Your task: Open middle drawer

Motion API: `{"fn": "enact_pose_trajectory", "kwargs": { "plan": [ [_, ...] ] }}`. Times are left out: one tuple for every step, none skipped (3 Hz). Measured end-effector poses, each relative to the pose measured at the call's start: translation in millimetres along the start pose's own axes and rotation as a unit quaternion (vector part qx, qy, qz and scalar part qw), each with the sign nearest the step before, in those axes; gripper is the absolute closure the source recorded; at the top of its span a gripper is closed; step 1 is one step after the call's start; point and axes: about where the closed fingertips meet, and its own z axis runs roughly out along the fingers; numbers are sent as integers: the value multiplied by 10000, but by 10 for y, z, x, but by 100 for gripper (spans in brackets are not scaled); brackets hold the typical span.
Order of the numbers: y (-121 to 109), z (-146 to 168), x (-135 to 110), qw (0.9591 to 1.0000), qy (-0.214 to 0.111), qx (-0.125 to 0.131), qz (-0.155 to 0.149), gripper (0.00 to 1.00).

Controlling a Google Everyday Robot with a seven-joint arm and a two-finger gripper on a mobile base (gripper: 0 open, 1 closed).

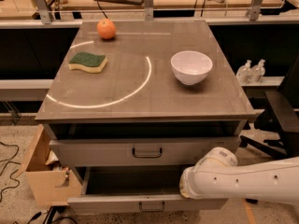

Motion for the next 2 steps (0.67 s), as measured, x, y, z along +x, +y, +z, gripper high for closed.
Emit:
{"fn": "enact_pose_trajectory", "kwargs": {
  "plan": [
    [39,219,3,9996,-270,97,66,100],
    [53,464,6,9983,-539,197,122,100]
  ]
}}
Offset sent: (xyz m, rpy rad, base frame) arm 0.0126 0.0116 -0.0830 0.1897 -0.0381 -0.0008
